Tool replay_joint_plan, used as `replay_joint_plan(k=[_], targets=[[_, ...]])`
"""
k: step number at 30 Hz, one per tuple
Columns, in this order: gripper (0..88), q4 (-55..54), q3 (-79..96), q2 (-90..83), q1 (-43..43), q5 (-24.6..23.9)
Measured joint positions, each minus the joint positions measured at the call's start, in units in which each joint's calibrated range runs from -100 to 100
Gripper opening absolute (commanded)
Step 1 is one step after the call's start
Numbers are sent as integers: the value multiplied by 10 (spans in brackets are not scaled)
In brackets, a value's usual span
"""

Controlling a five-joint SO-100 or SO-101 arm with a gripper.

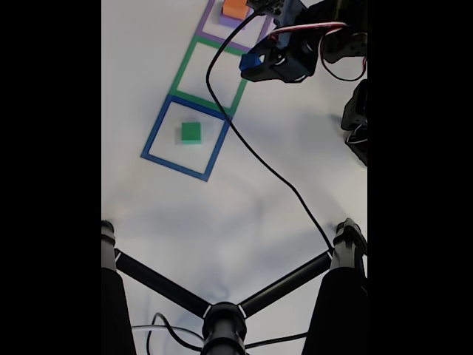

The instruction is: Tower of hanoi

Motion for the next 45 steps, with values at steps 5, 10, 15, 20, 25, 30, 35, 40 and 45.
replay_joint_plan(k=[5, 10, 15, 20, 25, 30, 35, 40, 45], targets=[[41, 216, -185, -3, -36, 0], [42, 324, -286, -12, -68, 0], [43, 285, -220, -15, -69, 0], [42, 100, -37, -17, -60, 0], [41, -200, 193, -13, -64, 0], [44, -469, 315, 50, -95, 0], [47, -638, 342, 134, -128, 0], [49, -764, 342, 243, -149, 0], [50, -863, 318, 359, -157, 0]])
